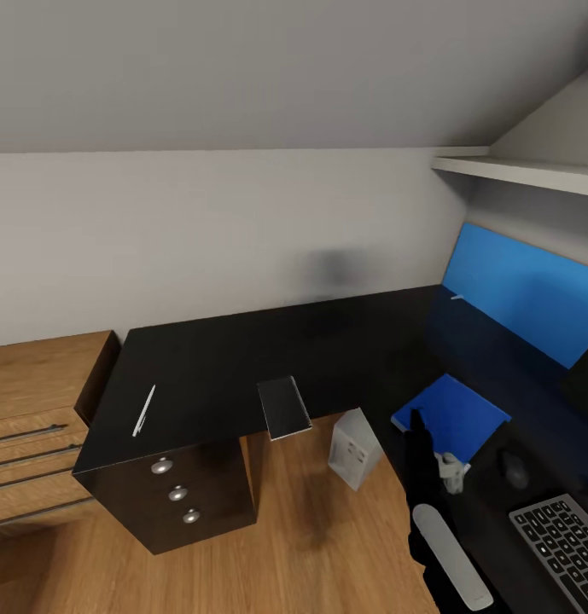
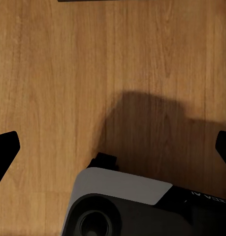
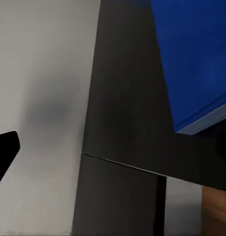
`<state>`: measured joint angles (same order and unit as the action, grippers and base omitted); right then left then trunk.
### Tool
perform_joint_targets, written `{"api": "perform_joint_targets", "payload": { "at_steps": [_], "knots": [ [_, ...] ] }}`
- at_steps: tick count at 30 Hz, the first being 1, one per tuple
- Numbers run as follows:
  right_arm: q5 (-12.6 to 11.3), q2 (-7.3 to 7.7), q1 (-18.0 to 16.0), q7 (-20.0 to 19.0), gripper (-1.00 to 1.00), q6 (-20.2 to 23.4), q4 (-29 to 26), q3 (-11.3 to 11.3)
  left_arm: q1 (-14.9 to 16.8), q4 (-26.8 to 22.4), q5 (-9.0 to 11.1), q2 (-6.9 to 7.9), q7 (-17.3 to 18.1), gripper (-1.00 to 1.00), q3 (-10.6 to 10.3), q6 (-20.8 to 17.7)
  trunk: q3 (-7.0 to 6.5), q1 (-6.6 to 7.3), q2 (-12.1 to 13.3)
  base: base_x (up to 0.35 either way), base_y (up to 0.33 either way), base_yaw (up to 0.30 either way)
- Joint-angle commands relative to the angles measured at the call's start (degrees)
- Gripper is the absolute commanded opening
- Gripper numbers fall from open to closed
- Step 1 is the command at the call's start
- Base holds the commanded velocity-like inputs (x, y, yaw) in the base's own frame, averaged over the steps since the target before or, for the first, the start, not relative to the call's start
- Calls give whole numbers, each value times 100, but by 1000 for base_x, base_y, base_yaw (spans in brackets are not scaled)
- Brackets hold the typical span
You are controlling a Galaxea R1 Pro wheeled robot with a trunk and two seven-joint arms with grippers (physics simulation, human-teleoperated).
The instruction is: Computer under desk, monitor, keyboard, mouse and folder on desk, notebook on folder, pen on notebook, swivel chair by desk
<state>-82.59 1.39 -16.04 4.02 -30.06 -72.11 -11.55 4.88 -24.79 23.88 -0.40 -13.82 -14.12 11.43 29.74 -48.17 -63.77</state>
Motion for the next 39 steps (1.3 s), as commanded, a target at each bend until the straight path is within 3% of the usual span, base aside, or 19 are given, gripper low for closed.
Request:
{"api": "perform_joint_targets", "payload": {
  "at_steps": [1, 10, 17, 21, 28, 29, 30, 34, 39],
  "knots": [
    [-11, 6, -5, 35, 100, 24, -3, -37, 4, 1, 47, 4, -42, 100, -50, 26, 5, 0, -3, 0, 0, 0],
    [-11, -22, -5, 29, 100, 908, 73, -108, 4, 1, 44, -9, -42, 100, -54, 32, 5, 0, -3, 0, 0, 0],
    [-16, -39, -9, 31, 100, 1892, 107, -407, 3, -6, 47, -18, -42, 100, -54, 32, 5, 0, -3, 0, 0, 0],
    [-15, -41, -31, 44, 100, 2718, 244, -644, 4, -44, 47, -19, -31, 100, -60, 34, 5, 0, -3, 0, 0, 0],
    [-19, -38, -342, 34, 100, 4082, 872, -719, 4, -109, 47, -17, -42, 100, -56, 35, 41, -44, -84, 0, 0, 0],
    [-20, -35, -549, 23, 100, 4701, 1049, -728, 4, -267, 50, -16, -52, 100, -38, 35, 59, -66, -124, 0, 0, 0],
    [-20, -38, -609, 17, 100, 4915, 1093, -732, 4, -348, 55, -15, -54, 100, -29, 35, 77, -88, -164, 0, 0, 0],
    [-22, -50, -681, -18, 100, 5092, 1128, -727, 4, -458, 74, -14, -58, 100, -8, 29, 149, -176, -324, 0, 0, 0],
    [-43, -50, -711, -39, 100, 4853, 1070, -720, 4, -670, 159, 4, -62, 100, 153, 25, 239, -286, -525, 0, 0, 0]
  ]
}}
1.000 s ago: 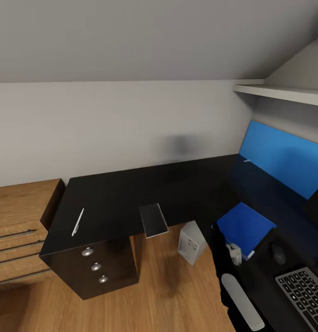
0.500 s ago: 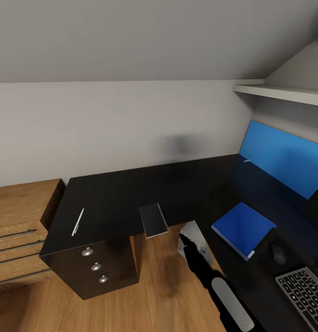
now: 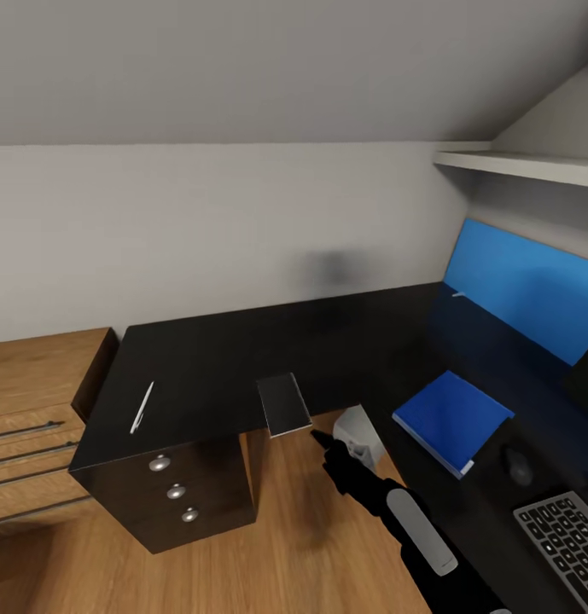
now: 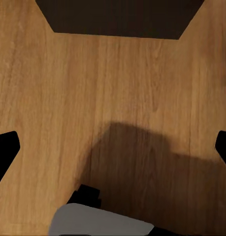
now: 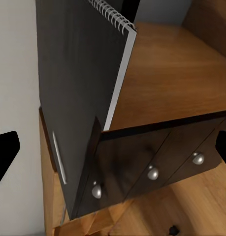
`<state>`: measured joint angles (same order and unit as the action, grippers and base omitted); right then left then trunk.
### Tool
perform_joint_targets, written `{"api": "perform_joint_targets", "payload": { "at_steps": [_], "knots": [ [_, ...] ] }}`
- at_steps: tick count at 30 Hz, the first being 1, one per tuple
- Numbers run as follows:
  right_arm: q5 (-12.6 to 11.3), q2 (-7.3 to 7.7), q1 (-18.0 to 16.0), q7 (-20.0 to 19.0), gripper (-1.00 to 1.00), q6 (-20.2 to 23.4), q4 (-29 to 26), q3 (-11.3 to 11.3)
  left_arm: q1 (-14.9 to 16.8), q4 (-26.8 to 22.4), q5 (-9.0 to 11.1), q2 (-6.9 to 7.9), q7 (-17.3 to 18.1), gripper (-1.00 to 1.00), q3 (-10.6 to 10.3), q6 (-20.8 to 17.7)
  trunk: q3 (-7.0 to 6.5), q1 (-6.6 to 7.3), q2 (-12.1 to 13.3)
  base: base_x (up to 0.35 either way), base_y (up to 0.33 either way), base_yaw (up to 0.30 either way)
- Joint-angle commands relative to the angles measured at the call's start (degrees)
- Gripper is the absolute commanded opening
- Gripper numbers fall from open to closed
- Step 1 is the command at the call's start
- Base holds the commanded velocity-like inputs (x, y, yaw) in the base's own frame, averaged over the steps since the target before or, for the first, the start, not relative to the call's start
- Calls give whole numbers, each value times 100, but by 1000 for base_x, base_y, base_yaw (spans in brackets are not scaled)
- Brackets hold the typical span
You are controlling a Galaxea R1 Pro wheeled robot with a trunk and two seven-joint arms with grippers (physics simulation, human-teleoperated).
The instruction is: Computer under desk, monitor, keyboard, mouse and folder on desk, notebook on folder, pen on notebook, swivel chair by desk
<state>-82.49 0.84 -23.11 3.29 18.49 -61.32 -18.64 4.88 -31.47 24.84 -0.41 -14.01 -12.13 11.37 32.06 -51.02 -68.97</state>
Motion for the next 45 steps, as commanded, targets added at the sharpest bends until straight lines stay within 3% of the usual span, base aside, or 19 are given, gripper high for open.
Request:
{"api": "perform_joint_targets", "payload": {
  "at_steps": [1, 5, 8, 12, 14, 16, 20, 23, 24, 31, 33, 37, 45],
  "knots": [
    [-54, 5, -6, 33, 100, -35, -13, -10, 2, -71, 85, 11, -42, 100, -6, 28, 24, -23, -45, 0, 0, 0],
    [-51, 7, -8, 32, 100, -68, -17, -4, 2, -158, 109, 18, -39, 100, 38, 25, 96, -110, -205, 0, 0, 0],
    [-63, 4, -9, 33, 100, -94, -20, -6, -2, -526, 124, 33, -33, 100, 63, 12, 150, -176, -326, 0, 0, 0],
    [-65, 4, -11, 38, 100, -98, -20, -7, -133, -1344, 121, 81, -32, 100, 67, -31, 221, -264, -486, 0, 0, 0],
    [-59, 4, -10, 35, 100, -102, -20, -8, -409, -1875, 121, 174, -32, 100, 71, -114, 257, -308, -566, 0, 0, 0],
    [-54, 4, -10, 30, 100, -105, -25, -4, -689, -2427, 141, 359, -32, 100, 72, -343, 293, -352, -646, 0, 0, 0],
    [-48, 4, -10, 21, 100, -112, -27, -3, -947, -3101, 277, 643, -27, 100, 71, -797, 365, -440, -807, 0, 0, 0],
    [-42, 1, -10, 18, 100, -124, -28, -12, -1100, -3536, 491, 805, -25, 100, 71, -1055, 419, -506, -927, 0, 0, 0],
    [-36, -1, -10, 16, 100, -141, -29, -25, -1201, -3782, 651, 911, -24, 100, 71, -1161, 437, -528, -967, 0, 0, 0],
    [-17, -5, -13, 14, 100, -350, -29, -59, -1630, -4679, 1077, 1415, -17, 100, 70, -1305, 562, -681, -1248, 0, 0, 0],
    [-6, -5, -16, 14, 100, -647, -29, -60, -1990, -5200, 1253, 1552, -15, 100, 75, -1312, 598, -725, -1328, 0, 0, 0],
    [2, -5, -17, 14, 100, -1018, -29, -64, -2209, -5462, 1328, 1600, -14, 100, 78, -1299, 670, -813, -1489, 0, 0, 0],
    [22, -5, -17, 15, 100, -1368, -22, -132, -2309, -5575, 1357, 1620, -23, 100, 89, -1307, 814, -989, -1809, 0, 0, 0]
  ]
}}
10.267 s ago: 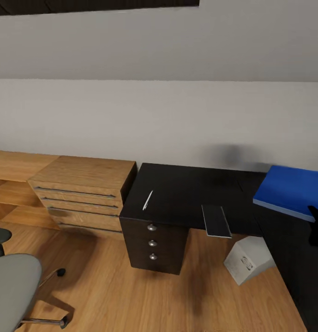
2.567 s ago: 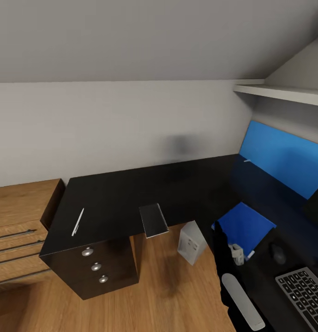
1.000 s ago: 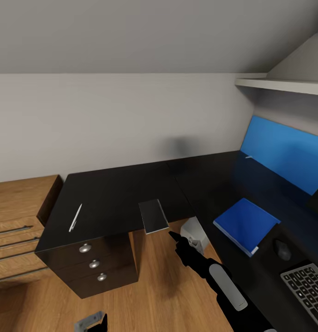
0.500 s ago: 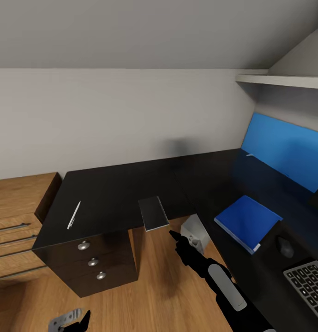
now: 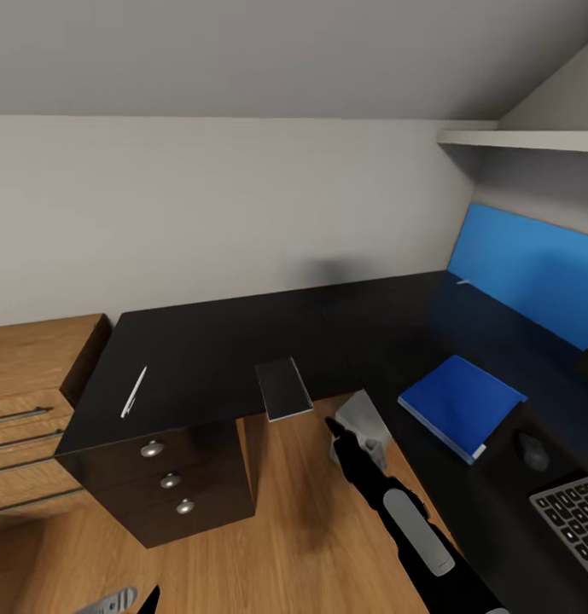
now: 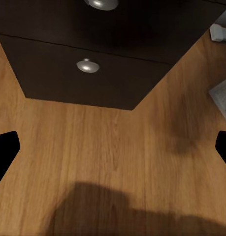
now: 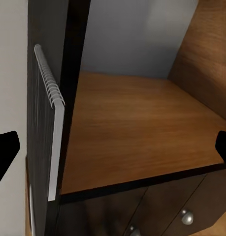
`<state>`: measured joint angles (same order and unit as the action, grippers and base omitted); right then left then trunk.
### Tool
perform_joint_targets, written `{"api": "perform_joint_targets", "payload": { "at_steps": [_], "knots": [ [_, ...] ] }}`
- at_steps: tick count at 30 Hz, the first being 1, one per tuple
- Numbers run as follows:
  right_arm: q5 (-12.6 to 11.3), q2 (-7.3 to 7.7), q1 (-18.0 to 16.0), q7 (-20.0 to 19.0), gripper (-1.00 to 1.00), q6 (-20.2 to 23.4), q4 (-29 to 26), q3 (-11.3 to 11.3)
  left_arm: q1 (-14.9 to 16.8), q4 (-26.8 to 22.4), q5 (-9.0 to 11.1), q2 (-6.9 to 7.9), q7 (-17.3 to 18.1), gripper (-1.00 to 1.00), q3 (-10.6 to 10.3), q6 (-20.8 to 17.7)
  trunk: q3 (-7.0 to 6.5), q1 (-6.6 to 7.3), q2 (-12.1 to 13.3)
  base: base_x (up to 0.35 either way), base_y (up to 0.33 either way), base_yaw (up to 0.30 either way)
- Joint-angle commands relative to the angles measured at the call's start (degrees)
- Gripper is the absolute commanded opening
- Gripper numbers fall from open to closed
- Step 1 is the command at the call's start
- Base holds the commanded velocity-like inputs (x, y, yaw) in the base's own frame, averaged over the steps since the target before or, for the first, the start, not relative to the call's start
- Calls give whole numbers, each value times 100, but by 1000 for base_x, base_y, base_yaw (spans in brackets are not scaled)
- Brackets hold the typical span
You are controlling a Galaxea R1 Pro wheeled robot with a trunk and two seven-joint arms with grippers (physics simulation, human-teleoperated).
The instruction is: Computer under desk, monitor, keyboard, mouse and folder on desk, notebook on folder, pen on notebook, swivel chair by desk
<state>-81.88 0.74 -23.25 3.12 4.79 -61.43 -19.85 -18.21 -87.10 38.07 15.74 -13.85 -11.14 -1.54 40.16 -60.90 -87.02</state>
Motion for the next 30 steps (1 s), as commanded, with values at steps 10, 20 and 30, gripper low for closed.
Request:
{"api": "perform_joint_targets", "payload": {
  "at_steps": [10, 20, 30],
  "knots": [
    [-70, -11, -2, 41, 100, -62, -2, -52, -15, -14, 22, -8, -50, 100, 7, -21, 184, -220, -405, 0, 0, 0],
    [-24, -345, 4, 23, 100, -346, -12, -34, -15, 38, 13, -26, -53, 100, -1, -38, 220, -286, -526, 0, 0, 53],
    [-11, -353, 5, -528, 100, -367, -22, -497, -15, 351, 10, -34, -46, 100, -6, -29, 215, -286, -526, 0, 0, 14]
  ]
}}
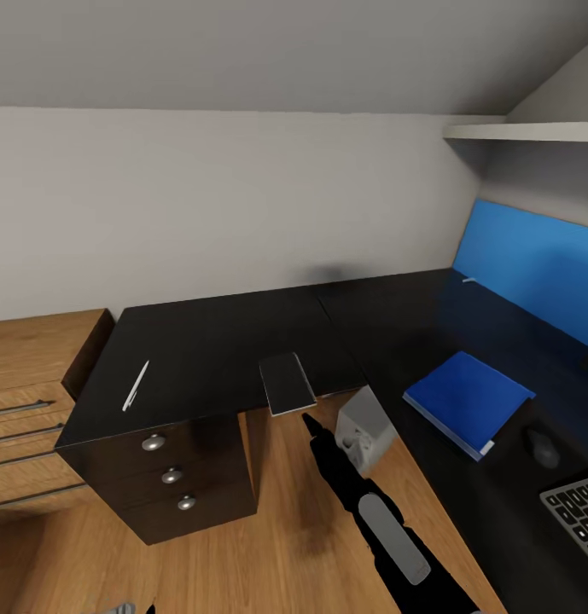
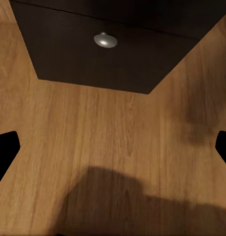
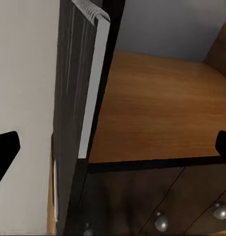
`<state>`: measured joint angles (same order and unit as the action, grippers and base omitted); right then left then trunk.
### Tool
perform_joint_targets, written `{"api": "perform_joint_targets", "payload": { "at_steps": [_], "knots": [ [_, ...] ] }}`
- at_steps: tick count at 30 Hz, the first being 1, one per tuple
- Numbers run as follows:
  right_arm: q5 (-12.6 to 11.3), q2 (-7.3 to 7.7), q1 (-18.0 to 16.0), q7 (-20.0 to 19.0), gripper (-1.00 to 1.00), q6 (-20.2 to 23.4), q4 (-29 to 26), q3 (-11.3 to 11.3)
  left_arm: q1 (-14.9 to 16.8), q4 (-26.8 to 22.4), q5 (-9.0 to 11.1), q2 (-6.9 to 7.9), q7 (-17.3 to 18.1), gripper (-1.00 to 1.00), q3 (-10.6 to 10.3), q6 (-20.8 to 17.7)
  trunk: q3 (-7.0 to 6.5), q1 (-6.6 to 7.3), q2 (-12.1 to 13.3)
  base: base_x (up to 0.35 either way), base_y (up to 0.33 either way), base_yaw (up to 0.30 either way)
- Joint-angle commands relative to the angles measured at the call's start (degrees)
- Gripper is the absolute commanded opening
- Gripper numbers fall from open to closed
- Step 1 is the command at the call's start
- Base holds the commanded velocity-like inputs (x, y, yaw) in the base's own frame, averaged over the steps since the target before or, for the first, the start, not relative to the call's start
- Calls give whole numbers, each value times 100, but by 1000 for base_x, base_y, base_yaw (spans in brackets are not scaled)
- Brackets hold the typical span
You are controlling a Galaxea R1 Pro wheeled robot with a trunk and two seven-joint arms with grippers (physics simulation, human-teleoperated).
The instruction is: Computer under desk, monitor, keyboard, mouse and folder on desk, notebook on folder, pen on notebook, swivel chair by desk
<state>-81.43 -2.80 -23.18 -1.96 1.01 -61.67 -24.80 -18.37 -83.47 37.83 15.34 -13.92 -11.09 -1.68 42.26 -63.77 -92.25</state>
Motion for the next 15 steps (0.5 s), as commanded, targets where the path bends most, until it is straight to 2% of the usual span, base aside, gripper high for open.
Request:
{"api": "perform_joint_targets", "payload": {
  "at_steps": [1, 7, 15],
  "knots": [
    [-53, 0, -2, -75, 100, 8, 6, -74, 0, 10, 33, 5, -36, 100, -10, -13, 4, 0, -2, 0, 0, 2],
    [-55, -1, -2, -134, 100, 11, 18, -164, 0, 39, 25, 4, -33, 100, -10, -6, 3, 0, -2, 31, 0, 1],
    [-64, 17, -2, -132, 100, 13, 22, -181, 0, 48, 18, 4, -27, 100, -11, 0, 3, 0, -2, 146, 0, 0]
  ]
}}
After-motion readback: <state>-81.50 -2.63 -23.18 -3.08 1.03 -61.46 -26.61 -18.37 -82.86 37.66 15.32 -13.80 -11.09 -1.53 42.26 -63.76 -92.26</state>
